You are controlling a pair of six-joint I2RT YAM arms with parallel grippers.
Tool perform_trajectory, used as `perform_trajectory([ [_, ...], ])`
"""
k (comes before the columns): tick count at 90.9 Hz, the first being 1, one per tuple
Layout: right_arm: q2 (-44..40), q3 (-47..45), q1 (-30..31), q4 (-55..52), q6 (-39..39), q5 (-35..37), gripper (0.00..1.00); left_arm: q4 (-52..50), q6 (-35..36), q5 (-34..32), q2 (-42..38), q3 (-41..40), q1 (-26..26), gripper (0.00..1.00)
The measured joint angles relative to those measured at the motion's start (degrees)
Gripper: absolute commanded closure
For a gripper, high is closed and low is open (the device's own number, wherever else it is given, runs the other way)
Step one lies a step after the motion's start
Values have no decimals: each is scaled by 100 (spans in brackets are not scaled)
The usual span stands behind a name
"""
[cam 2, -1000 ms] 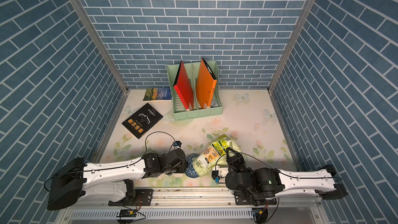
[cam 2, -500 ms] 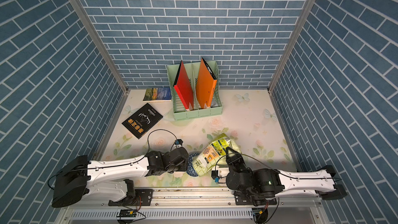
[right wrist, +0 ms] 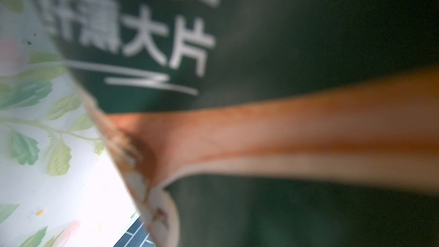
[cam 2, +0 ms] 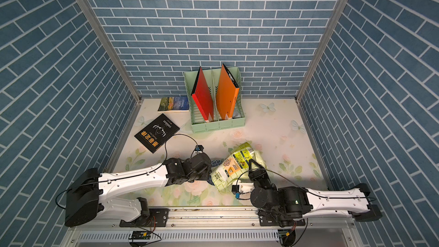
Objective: Pour the oats into the breakfast bowl
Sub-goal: Move the bowl to the center of the board.
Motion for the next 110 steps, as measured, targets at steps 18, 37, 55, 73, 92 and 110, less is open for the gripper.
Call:
perform_trajectory([
  [18,144,-227,-629,787,-461,-264,100,-79,101,59,-70,-111,127,100],
  [37,511,-251,-1565,1628,-1036,-892,100,-153,236,177,-258,-190,409,100],
  [55,616,-313,-1792,2214,-1475,-1329,100,-57,431,348,-192,-184,752,100],
  [73,688,-369,-1945,2452,-1827,-1700,100,61,704,468,264,-26,1054,100],
  [92,1012,-496,-2540,2981,-2070,-2055,100,142,1001,544,398,94,1464,100],
  [110,1480,-496,-2957,3611,-2232,-2420,100,201,1130,688,507,129,1543,100],
])
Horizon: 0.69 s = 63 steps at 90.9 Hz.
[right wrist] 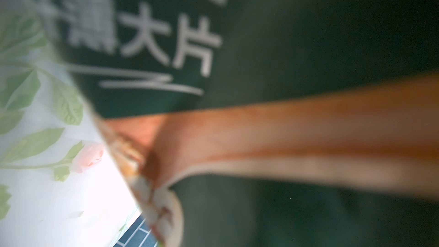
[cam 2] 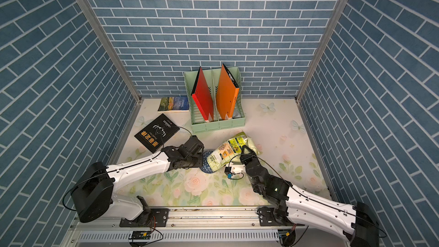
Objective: Pour the oats into the breakfast bowl
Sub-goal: Move the bowl to the center of the board.
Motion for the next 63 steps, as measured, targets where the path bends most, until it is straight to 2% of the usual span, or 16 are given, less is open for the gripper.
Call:
perform_trajectory([
  [30,343,-26,-367,560,-444,-361,100,168,74,302,160,4,269,100],
  [63,695,-149,-426,1325,-1045,-422,100,400,76,435,358,39,358,100],
])
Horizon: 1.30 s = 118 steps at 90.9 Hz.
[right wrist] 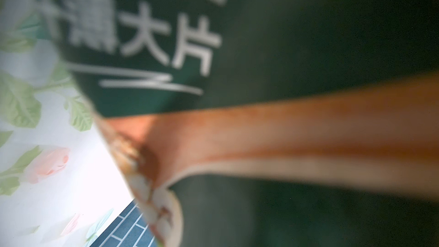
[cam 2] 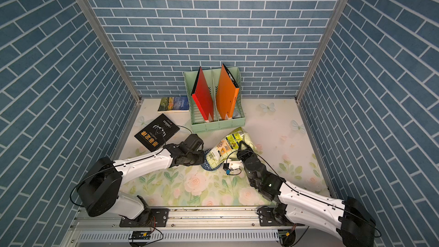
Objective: Pour the oats into the breakfast bowl
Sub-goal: Move the bowl to the center of the board.
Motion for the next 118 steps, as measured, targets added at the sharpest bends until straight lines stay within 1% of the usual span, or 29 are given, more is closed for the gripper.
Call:
perform_trajectory([
  [8,103,-26,0,118,-109,-24,100,0,0,20,37,0,22,100],
  [13,118,-33,0,164,-153,-31,100,0,0,22,42,0,33,94],
  [27,129,-46,0,319,-304,-33,100,63,-7,87,42,0,52,86],
  [43,136,-151,-2,435,-494,-50,100,297,-79,168,-48,0,74,68],
  [50,164,-179,-4,472,-562,-50,100,431,-149,221,-190,-4,105,62],
  [62,221,-181,-4,533,-715,-70,100,533,-153,258,-407,-7,164,61],
  [74,260,-181,-2,614,-750,-79,100,603,-164,271,-546,-94,203,64],
  [89,262,-181,44,682,-800,-83,100,667,-214,315,-588,-378,212,65],
  [102,295,-181,125,787,-848,-85,100,660,-271,323,-693,-660,216,64],
  [118,404,-181,256,979,-977,-83,100,667,-323,321,-872,-732,216,63],
])
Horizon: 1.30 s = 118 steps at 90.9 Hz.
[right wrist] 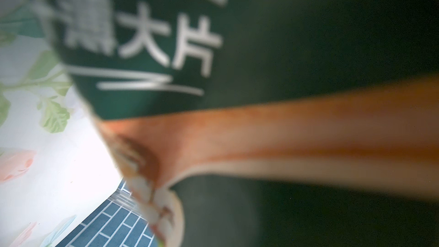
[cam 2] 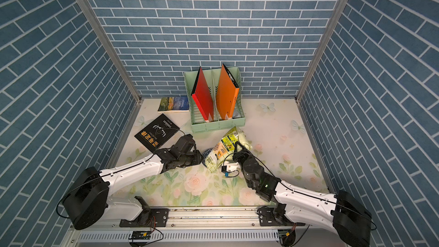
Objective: Pour the oats into the breakfast bowl
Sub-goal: Move the bowl to the center of the board.
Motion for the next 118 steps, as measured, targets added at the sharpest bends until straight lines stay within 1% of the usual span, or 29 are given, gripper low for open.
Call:
perform_trajectory([
  [35,76,2,85,243,-358,-4,100,-4,-83,0,-155,-79,0,61],
  [63,76,4,72,457,-378,9,100,-9,-160,-46,-407,-155,0,57],
  [118,-122,22,-144,452,-378,44,100,-92,-192,-168,-507,-173,0,53],
])
